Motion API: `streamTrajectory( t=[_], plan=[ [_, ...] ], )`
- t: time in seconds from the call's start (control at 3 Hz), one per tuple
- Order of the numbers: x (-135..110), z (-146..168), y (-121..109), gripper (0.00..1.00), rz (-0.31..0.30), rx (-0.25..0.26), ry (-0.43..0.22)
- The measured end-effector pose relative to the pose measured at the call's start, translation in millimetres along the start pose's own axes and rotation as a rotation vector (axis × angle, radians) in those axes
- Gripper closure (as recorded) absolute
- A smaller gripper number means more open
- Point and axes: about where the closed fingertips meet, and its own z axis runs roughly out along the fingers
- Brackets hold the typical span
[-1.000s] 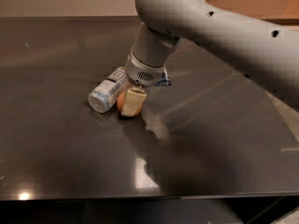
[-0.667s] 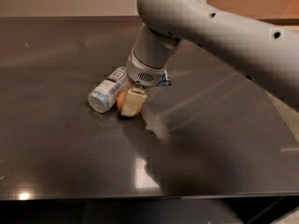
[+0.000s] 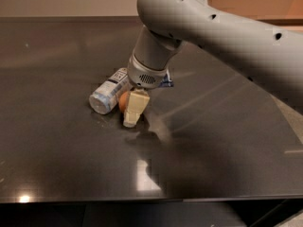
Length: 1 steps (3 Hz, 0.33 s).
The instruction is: Move orange near blue plastic bottle
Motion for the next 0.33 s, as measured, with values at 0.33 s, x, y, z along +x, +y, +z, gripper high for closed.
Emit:
streamTrajectory(
  t=[0.33],
  plan=[
    [0.0,0.0,0.0,0.0,0.0,0.0,0.0]
  ],
)
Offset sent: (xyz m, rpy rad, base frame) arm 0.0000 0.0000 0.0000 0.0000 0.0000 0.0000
